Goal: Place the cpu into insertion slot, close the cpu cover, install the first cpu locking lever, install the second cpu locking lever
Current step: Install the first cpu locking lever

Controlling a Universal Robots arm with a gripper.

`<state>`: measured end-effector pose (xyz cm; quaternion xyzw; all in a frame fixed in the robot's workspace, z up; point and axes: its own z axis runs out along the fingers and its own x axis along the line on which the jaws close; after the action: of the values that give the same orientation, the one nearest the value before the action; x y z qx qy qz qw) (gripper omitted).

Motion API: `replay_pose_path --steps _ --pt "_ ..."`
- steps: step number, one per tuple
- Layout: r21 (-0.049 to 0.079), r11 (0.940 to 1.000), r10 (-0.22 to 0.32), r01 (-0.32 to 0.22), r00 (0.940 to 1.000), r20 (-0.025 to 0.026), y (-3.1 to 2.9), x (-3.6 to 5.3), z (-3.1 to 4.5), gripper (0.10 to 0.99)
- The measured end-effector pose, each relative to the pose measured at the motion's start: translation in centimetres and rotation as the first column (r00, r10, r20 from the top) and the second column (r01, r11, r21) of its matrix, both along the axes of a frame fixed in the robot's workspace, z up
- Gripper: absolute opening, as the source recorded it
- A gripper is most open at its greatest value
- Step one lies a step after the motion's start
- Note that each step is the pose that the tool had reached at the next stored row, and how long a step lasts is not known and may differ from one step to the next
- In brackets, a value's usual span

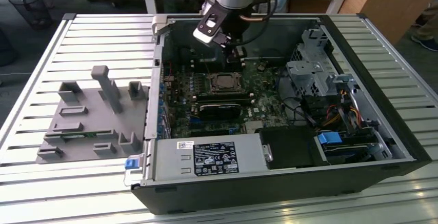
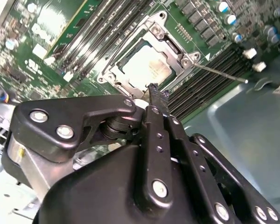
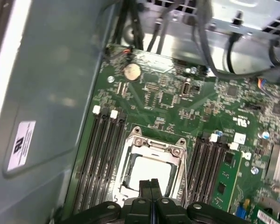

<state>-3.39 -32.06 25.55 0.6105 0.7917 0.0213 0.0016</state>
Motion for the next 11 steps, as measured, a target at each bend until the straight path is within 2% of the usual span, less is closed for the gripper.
replay_pose_path --steps 3,4,8,11 --pt "-0.001 0.9986 0.054 -0.054 0.9986 0.0000 0.00 0.00 0.00 0.122" --pt "-0.002 0.9952 0.098 -0.098 0.9952 -0.0001 0.00 0.00 0.00 0.122" --pt "-0.009 0.9863 0.165 -0.165 0.9864 -0.0013 0.00 0.00 -0.02 0.122" --pt "-0.016 0.9768 0.213 -0.213 0.9770 -0.0034 0.00 -0.01 -0.02 0.122"
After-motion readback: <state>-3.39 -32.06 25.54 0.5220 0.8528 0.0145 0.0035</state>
